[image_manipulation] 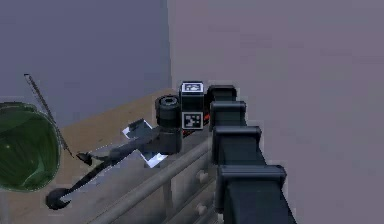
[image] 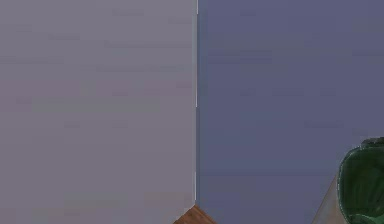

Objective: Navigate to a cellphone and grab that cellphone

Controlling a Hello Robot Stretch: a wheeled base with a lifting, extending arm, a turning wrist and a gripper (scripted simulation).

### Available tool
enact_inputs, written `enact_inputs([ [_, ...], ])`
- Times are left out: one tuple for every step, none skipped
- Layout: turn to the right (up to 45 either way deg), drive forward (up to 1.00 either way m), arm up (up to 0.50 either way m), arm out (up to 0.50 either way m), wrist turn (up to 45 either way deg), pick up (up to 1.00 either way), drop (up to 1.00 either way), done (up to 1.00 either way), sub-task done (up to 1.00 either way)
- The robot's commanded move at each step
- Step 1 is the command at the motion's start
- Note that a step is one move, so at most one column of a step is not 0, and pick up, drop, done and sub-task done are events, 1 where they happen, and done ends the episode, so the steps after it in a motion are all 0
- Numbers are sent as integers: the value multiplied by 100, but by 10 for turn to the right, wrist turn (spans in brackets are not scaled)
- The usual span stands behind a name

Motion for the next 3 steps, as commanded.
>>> enact_inputs([
  [0, 0, 0, 0, 450, 0, 0, 0, 0],
  [0, 0, 0, 0, 150, 0, 0, 0, 0],
  [0, 0, -12, 0, 0, 0, 0, 0, 0],
])
